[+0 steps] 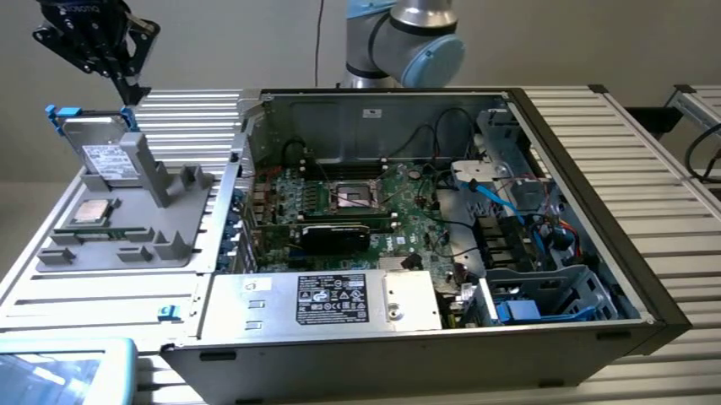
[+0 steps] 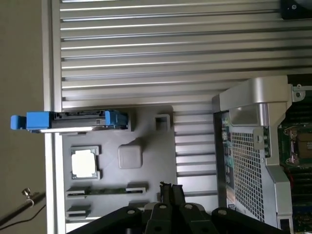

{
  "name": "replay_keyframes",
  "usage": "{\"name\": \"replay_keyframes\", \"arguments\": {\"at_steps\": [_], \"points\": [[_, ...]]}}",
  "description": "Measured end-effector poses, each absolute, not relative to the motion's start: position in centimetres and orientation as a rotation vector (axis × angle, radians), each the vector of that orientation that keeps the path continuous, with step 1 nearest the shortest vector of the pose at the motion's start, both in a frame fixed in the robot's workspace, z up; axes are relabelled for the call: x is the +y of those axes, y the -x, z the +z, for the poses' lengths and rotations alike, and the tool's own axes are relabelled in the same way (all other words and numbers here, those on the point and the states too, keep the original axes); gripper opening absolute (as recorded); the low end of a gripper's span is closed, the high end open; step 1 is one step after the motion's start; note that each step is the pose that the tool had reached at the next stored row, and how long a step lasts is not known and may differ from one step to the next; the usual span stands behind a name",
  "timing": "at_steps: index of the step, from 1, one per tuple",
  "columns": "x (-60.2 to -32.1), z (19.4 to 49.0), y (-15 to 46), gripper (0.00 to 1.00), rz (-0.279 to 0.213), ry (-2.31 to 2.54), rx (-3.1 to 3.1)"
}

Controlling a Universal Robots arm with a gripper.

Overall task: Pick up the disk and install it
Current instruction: 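Reach for the disk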

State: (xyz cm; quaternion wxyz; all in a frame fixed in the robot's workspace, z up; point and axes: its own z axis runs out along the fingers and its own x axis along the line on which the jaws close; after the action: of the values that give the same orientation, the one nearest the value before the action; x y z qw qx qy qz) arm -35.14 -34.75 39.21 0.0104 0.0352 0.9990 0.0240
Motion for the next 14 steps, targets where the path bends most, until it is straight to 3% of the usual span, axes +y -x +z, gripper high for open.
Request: {"name": "replay_keyframes", "arguments": {"at_steps": [14], "points": [[-32.6, 39.2, 39.4, 0.11, 0.075, -0.106, 3.118]]}}
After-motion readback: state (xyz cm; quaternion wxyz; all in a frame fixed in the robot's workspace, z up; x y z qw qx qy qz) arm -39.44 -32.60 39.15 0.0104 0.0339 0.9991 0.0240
